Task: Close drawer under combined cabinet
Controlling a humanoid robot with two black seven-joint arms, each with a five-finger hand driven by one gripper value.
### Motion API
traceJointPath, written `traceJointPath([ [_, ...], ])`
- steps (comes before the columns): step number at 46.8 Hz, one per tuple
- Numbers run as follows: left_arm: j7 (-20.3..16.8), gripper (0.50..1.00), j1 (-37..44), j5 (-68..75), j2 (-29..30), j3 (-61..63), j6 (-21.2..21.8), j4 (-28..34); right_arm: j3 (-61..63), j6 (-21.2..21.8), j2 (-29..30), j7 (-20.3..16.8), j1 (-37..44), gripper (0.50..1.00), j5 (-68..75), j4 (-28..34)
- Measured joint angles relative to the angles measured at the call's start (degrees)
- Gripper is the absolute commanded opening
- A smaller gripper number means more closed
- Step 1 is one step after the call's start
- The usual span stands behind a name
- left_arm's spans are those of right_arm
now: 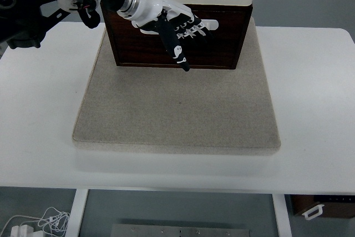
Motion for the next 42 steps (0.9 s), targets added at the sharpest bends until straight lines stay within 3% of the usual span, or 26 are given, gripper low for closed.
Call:
traceJointPath([
  [21,-6.6,0.996,0.6,-3.6,0.1,-22.2,-0.5,0.4,0.0,0.0,0.0,0.0,0.0,0.952,0.0,0.0],
  [30,-11.2,0.999,0.6,-4.2,0.2,-32.7,-0.4,3.6,0.0,0.0,0.0,0.0,0.0,0.952,0.0,0.0],
  [42,-13.5,0.999,0.6,-5.1,0.3,-43.6,0.1,11.4,0.0,0.0,0.0,0.0,0.0,0.952,0.0,0.0],
])
